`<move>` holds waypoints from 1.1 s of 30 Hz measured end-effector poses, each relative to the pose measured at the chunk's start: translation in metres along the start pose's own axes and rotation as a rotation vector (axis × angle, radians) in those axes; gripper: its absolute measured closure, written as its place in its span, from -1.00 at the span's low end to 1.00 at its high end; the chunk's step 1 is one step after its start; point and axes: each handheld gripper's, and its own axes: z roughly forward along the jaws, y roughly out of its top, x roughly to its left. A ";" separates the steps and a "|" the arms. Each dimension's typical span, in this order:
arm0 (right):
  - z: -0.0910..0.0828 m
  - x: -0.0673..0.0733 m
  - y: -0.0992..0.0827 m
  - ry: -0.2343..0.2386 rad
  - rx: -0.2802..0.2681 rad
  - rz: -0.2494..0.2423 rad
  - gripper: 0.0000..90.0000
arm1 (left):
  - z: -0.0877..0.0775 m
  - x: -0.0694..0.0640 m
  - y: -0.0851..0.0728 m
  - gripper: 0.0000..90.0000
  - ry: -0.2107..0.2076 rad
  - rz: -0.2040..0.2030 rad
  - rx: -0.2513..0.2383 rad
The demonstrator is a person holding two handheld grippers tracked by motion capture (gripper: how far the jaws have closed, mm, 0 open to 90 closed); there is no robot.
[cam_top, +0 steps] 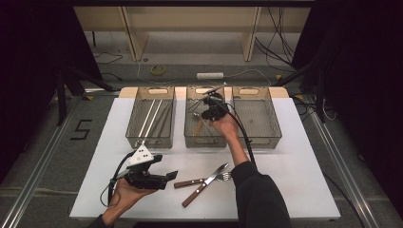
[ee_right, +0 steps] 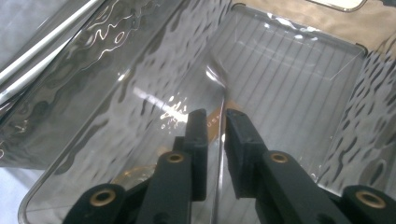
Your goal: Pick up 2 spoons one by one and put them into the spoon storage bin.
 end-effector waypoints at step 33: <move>-0.098 0.001 -0.063 0.142 -0.199 -0.120 -0.14 | 0.006 -0.004 0.000 -0.62 -0.029 -0.035 0.050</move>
